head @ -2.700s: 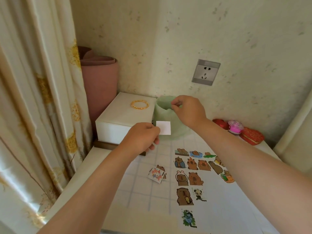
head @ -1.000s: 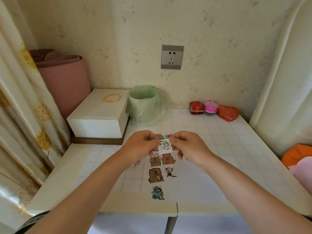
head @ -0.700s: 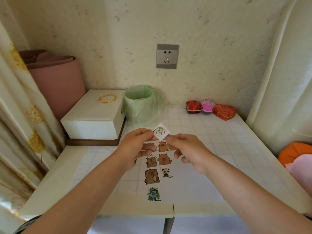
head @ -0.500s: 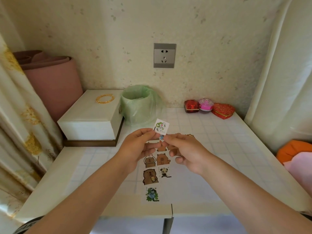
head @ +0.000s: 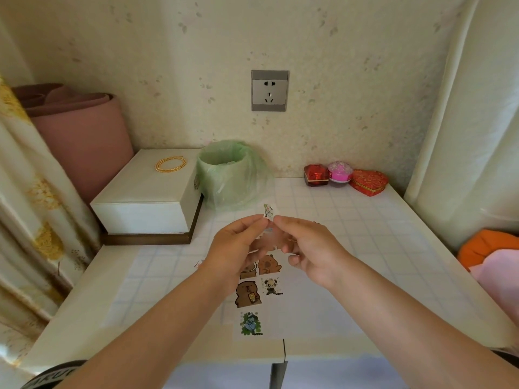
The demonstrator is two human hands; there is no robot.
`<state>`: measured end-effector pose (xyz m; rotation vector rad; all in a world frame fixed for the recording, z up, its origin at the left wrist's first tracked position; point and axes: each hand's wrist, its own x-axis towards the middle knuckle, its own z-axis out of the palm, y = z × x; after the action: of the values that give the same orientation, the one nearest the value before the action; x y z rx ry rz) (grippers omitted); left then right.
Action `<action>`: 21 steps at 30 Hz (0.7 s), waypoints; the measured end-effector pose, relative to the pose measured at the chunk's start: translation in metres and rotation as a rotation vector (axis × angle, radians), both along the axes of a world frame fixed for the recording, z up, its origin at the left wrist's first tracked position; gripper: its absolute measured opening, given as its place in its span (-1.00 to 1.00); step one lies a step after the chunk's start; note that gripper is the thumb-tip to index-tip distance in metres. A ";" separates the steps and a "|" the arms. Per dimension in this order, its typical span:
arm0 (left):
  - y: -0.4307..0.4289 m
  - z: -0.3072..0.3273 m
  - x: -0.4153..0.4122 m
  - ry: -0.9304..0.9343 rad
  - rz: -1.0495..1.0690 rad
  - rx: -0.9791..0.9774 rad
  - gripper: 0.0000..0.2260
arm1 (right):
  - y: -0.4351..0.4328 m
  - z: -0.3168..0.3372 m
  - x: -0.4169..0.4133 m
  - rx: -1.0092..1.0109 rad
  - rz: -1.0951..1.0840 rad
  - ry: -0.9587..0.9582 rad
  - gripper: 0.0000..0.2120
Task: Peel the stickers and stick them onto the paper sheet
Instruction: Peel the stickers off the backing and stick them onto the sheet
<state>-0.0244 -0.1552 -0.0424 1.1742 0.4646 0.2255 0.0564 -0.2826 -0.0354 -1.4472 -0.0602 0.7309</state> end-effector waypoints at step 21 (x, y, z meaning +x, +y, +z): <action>0.041 -0.039 0.012 0.336 -0.731 1.628 -0.29 | -0.018 0.004 0.029 -0.232 -0.126 -0.253 -0.76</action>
<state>-0.0125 -0.1145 -0.0812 2.9050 0.0066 -0.3416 0.0849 -0.3005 -0.0310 -1.7439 -0.0802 0.4600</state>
